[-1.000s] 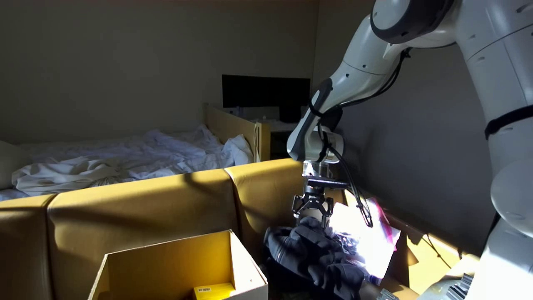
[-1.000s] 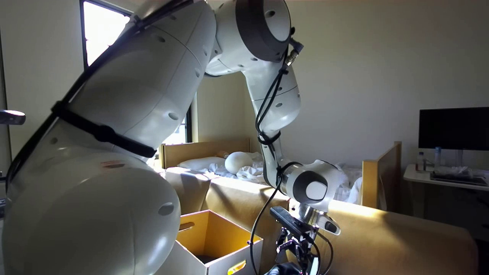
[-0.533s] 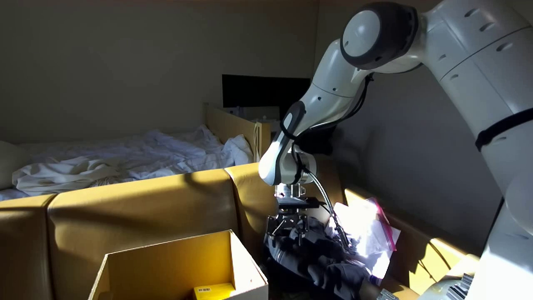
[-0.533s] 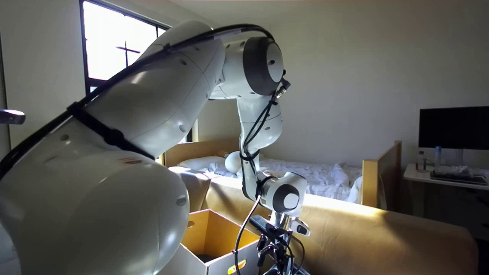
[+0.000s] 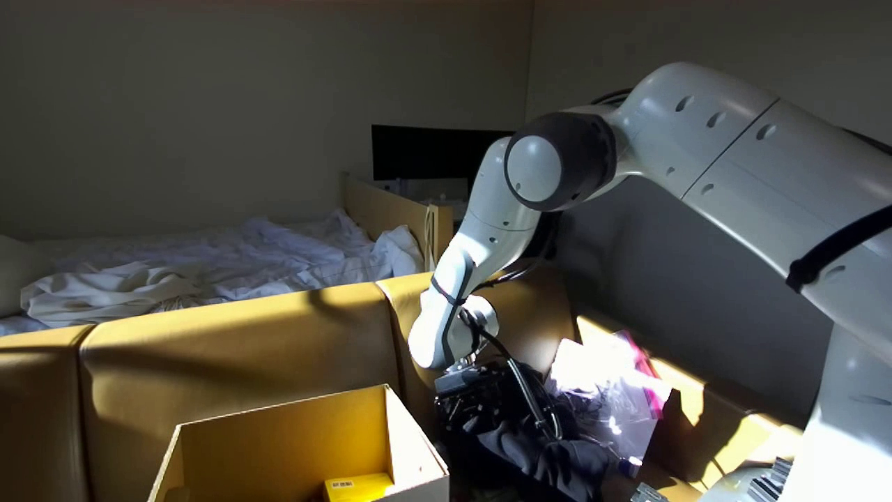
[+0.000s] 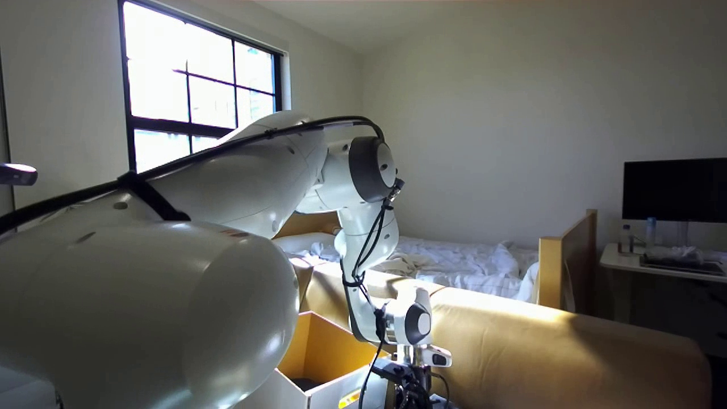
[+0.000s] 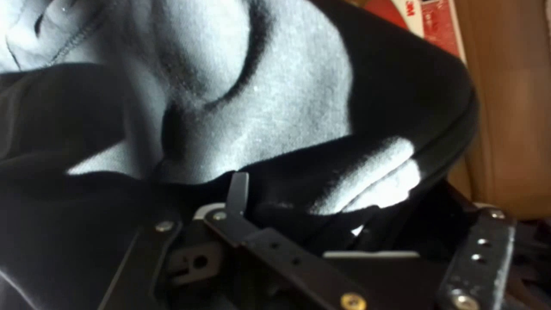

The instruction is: Put the black jersey in the box

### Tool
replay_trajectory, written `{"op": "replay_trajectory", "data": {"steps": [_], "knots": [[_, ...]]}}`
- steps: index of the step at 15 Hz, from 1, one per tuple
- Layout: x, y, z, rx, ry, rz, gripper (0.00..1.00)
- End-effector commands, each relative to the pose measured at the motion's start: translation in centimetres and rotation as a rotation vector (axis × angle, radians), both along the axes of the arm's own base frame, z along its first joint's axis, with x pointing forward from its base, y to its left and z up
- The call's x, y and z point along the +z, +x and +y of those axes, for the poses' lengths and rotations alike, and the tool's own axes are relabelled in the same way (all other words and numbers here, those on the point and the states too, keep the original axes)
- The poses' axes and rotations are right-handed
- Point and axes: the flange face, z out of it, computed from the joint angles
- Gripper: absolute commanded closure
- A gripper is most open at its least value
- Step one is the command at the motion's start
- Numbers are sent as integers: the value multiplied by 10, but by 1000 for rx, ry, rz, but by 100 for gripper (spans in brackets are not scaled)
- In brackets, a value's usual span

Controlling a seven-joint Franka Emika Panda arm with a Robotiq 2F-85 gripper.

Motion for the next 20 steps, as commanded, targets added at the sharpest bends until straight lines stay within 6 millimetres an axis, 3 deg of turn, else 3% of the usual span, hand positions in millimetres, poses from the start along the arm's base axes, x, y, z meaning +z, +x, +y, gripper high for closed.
{"op": "replay_trajectory", "data": {"steps": [1,5,10,11,15,20], "knots": [[-28,4,-11,-56,-158,113,27],[-22,-1,-18,-77,-10,300,53],[22,12,-58,-140,109,335,84],[38,13,-69,-140,125,331,92],[104,16,-94,-41,217,308,96],[213,17,-88,167,157,275,93]]}}
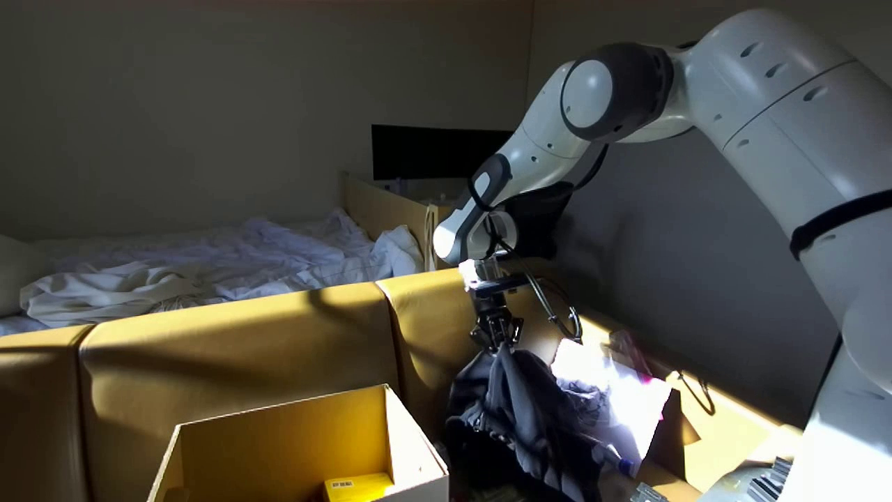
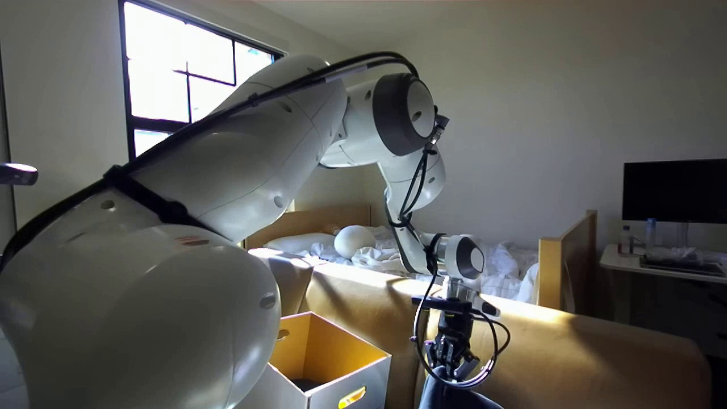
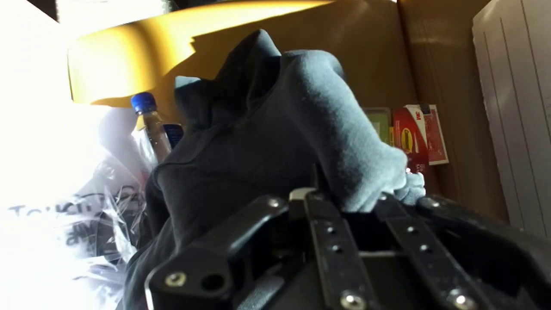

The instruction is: Put the black jersey in the box

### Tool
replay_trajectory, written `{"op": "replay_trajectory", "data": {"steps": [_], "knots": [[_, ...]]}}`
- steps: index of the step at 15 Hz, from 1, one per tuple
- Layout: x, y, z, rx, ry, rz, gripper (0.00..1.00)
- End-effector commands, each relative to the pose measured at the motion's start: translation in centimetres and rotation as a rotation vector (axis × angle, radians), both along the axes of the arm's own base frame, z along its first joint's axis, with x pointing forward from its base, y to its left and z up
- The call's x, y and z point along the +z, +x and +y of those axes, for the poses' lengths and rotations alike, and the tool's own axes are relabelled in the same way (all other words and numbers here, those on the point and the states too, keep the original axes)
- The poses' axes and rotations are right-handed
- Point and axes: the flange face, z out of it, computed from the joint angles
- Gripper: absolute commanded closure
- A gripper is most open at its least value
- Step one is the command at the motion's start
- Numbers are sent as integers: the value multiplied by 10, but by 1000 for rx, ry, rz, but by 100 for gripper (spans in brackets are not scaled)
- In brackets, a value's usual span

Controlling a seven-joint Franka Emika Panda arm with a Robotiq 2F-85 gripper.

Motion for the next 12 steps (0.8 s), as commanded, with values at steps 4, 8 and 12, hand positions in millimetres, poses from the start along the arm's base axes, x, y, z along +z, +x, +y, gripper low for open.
{"op": "replay_trajectory", "data": {"steps": [4,8,12], "knots": [[149,-18,29,101,-126,-32,93],[235,-19,60,-72,-137,-150,94],[320,-36,87,-120,-159,-230,94]]}}
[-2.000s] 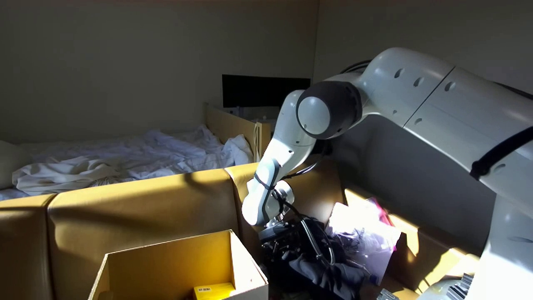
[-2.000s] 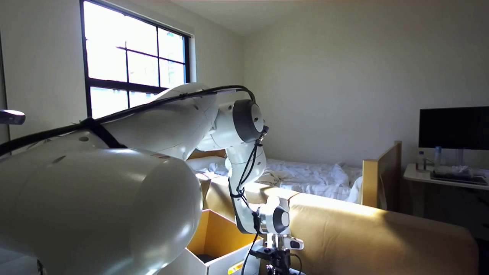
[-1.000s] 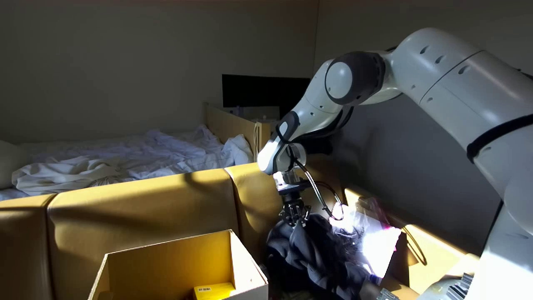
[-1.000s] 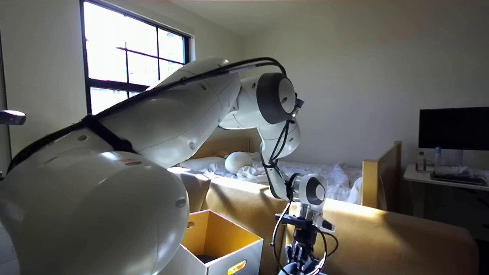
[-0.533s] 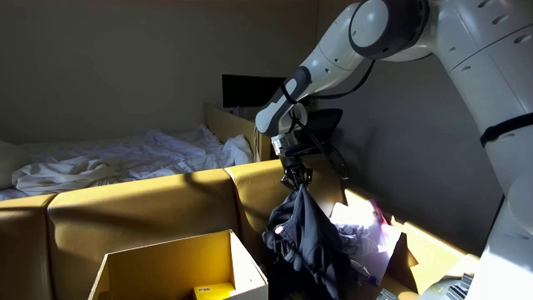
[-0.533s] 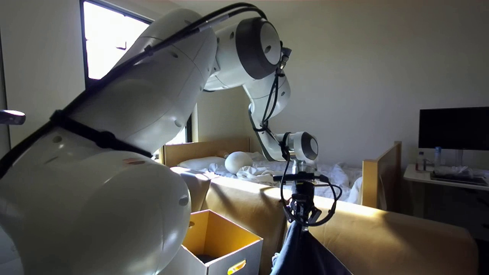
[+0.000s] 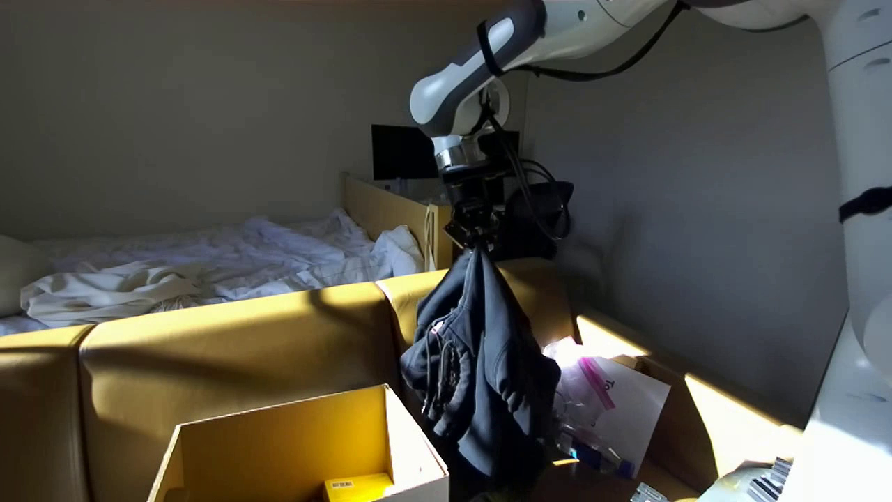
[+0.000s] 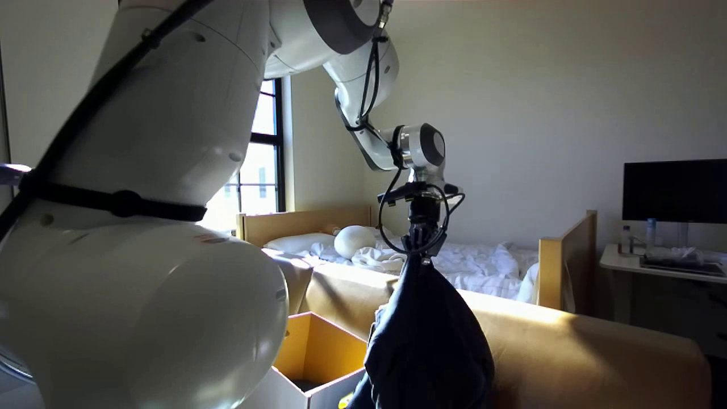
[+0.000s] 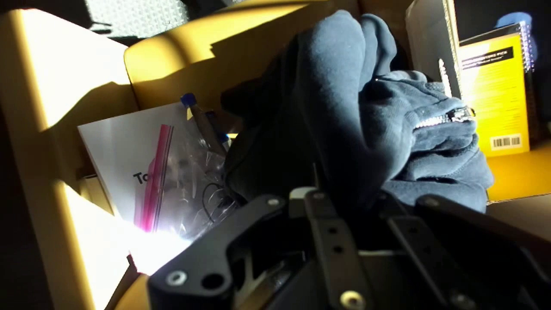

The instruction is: Put the black jersey in the box

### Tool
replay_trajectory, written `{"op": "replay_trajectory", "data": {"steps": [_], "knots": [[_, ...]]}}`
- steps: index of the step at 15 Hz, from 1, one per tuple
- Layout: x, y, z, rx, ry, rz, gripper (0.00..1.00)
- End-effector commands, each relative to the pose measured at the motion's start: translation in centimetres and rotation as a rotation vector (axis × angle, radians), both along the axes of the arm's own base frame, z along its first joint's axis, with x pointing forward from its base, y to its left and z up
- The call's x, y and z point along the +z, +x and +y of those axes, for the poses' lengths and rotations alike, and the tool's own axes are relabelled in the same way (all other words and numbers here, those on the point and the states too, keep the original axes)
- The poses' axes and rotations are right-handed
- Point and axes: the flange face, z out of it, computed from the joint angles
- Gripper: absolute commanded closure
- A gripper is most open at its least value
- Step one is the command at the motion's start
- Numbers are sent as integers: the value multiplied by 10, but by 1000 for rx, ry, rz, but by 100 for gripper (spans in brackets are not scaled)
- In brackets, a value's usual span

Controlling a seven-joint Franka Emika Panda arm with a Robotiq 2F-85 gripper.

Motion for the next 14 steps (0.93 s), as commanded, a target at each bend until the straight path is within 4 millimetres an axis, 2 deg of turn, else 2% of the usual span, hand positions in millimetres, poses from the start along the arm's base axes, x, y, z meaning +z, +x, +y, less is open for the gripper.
{"op": "replay_trajectory", "data": {"steps": [1,2,3,5,6,7,8,9,10,11,14], "knots": [[84,-36,16,-24,-36,4,94],[97,-55,17,75,8,89,94],[62,-27,16,12,-8,32,90],[89,-45,21,42,-2,68,90],[95,-49,22,47,0,68,90],[95,-49,22,48,0,69,95],[110,-53,28,97,-104,33,96],[131,-54,24,110,-154,1,96],[165,-58,22,118,-198,-24,96],[176,-57,25,143,-241,-48,96],[237,-64,50,208,-362,-143,96]]}}
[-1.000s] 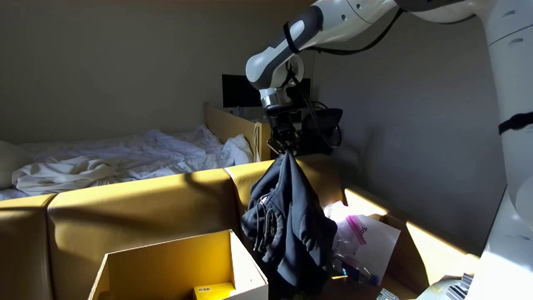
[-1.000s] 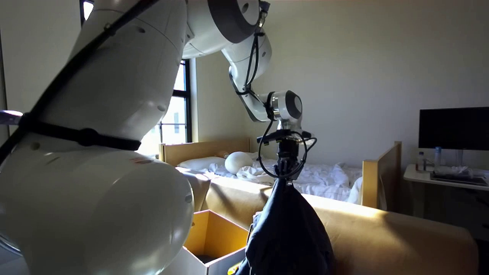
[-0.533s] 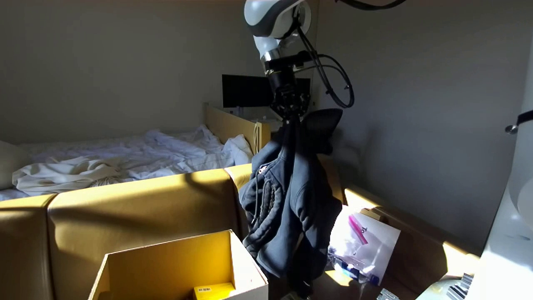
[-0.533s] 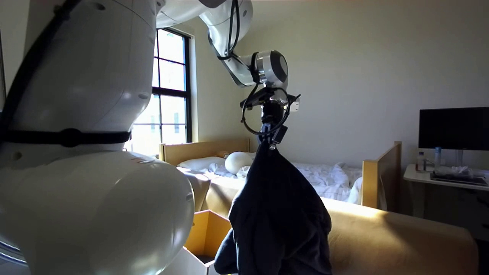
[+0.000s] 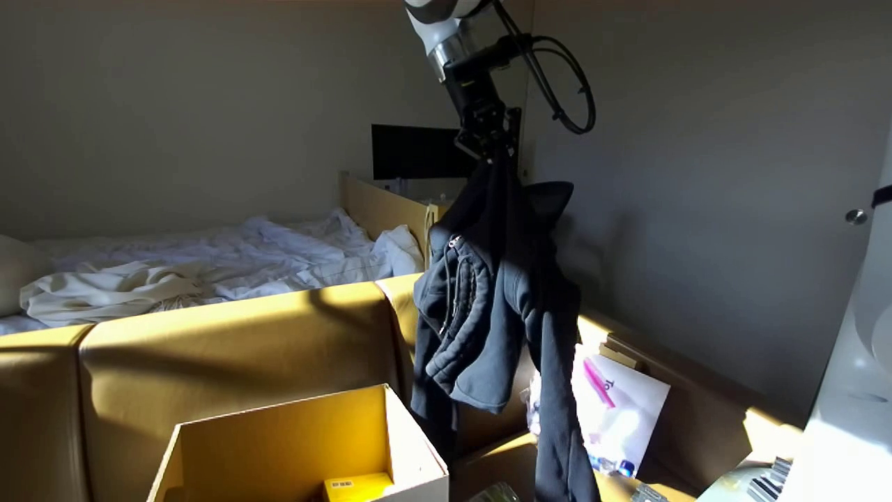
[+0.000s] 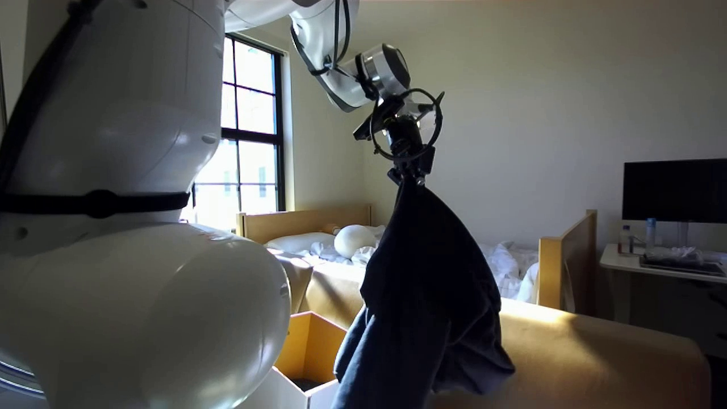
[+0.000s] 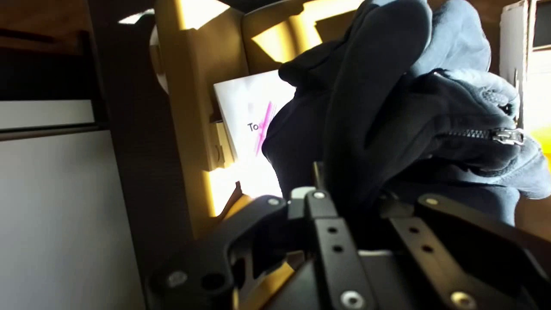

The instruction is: Put the black jersey in the box

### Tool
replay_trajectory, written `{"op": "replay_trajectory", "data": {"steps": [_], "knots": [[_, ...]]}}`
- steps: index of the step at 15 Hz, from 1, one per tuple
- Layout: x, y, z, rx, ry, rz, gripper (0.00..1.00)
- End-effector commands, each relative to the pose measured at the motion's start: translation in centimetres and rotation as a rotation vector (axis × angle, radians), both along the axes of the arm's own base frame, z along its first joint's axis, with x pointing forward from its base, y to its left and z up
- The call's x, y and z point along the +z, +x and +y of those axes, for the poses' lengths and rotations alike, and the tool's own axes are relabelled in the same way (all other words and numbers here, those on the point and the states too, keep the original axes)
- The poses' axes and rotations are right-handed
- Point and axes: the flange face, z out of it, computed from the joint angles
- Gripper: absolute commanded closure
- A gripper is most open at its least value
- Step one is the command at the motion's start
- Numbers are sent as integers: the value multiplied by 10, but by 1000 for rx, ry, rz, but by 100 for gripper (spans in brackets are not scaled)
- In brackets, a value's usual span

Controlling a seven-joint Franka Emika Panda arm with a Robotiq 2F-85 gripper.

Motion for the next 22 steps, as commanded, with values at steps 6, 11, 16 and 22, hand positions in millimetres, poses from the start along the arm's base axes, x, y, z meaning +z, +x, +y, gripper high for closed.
{"op": "replay_trajectory", "data": {"steps": [6,11,16,22], "knots": [[175,-38,118,233,-210,-381,96],[236,-71,212,399,-184,-623,96],[230,-56,268,408,-39,-833,96],[104,-1,296,331,50,-644,96]]}}
